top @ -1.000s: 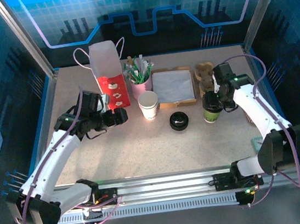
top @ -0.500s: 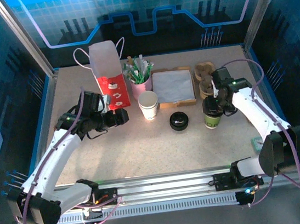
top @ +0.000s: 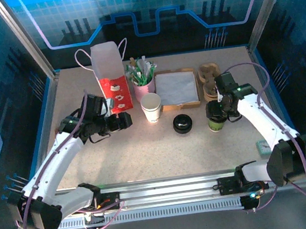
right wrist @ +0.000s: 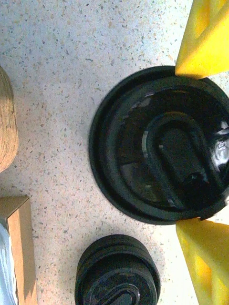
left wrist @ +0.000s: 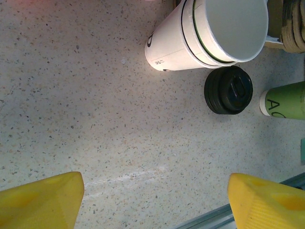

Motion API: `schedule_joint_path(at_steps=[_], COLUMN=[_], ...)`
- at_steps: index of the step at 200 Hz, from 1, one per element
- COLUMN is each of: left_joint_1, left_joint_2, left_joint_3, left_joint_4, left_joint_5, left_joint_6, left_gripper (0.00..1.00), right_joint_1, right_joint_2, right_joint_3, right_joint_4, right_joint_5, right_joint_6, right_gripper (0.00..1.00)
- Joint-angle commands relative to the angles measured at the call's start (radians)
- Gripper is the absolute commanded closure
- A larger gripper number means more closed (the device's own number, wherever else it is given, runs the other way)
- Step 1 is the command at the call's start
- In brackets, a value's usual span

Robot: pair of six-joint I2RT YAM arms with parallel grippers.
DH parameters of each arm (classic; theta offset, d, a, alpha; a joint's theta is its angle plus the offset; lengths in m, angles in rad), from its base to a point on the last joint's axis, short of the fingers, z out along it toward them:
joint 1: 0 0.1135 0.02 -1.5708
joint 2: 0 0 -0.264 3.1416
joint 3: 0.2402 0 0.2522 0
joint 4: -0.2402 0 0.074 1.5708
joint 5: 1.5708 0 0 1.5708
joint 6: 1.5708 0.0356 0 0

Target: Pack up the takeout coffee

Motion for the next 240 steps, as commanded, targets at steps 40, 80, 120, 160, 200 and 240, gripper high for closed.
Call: schedule_joint_path(at_steps=[40,80,120,160,200,240], left_joint_1=[-0.006,-0.010,-0.039,-0.106,-0.155,-0.179], left_joint_2=[0.005,0.019,0.111,0.263,0.410,0.529], left_joint_3=[-0.006,0.016,0.117,0.263,0.382,0.480], left_joint_4=[-0.001,0.021,0.041,0.027,0.006,-0.034], left_joint_5=[0.006,0.012,-0.023,-0.091,-0.154,-0.205], left_joint_6=[-0.016,-0.042,-0.081,-0.096,-0.089,-0.069], left_gripper=[0.20,0.20,0.20,0.25,0.34,0.45], right_joint_1=[0.017,0.018,0.021,0.028,0.046,0.064], right_joint_2=[-0.057,-0.134,-0.148,-0.127,-0.126,-0.134], right_joint_3=[-0.014,0.033,0.093,0.116,0.125,0.122], right_joint_4=[-0.017,-0.033,-0.032,-0.010,0.009,0.015], right_joint_5=[0.015,0.018,-0.021,-0.027,-0.037,-0.038], right_joint_6=[0.025,0.031,0.033,0.027,0.018,0.004], right_gripper=[0.20,0.18,0.16,0.17,0.17,0.17])
